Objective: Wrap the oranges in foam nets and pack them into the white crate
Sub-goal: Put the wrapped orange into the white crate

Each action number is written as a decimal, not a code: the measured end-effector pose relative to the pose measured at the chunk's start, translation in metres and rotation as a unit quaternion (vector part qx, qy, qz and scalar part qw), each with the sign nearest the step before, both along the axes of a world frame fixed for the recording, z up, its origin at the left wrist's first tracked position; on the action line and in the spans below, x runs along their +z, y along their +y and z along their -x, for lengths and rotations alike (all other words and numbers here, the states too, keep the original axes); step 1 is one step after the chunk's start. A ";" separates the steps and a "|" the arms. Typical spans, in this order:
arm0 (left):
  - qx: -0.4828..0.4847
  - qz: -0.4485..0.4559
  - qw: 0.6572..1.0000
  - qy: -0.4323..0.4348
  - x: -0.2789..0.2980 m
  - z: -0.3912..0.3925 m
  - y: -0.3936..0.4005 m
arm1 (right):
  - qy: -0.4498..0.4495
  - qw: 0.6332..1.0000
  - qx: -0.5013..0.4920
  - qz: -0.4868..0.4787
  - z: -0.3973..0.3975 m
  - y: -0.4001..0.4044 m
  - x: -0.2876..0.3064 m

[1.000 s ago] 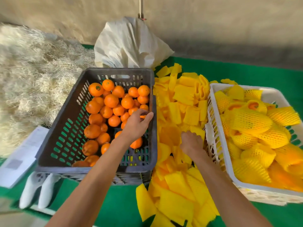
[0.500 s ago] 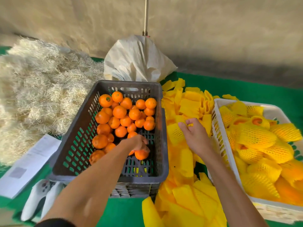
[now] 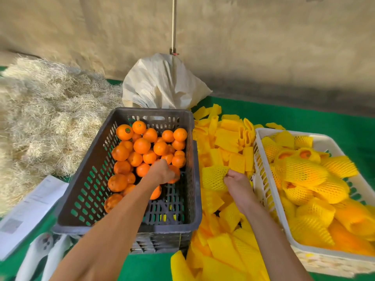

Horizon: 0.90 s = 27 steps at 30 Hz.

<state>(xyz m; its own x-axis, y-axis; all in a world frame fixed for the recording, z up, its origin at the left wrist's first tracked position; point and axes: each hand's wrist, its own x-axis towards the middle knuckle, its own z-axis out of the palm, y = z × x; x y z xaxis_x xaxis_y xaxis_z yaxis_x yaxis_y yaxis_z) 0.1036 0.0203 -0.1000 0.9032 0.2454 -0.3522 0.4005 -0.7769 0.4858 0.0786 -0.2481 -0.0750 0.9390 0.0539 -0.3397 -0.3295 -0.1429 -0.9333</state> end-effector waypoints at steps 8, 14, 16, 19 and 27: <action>0.114 0.361 0.892 -0.246 0.069 0.040 -0.032 | -0.031 0.987 -0.121 -0.100 -0.001 -0.005 0.036; 0.060 0.479 0.822 -0.302 0.110 0.065 -0.074 | -0.058 0.954 -0.006 -0.295 -0.005 -0.006 0.054; 0.054 0.503 0.803 -0.314 0.119 0.068 -0.082 | -0.059 0.953 -0.001 -0.298 0.000 -0.007 0.054; 0.072 0.532 0.769 -0.346 0.128 0.066 -0.086 | -0.103 0.959 -0.003 -0.264 0.006 -0.009 0.061; 0.090 0.552 0.747 -0.361 0.143 0.061 -0.086 | -0.118 0.970 0.073 -0.202 0.023 -0.004 0.074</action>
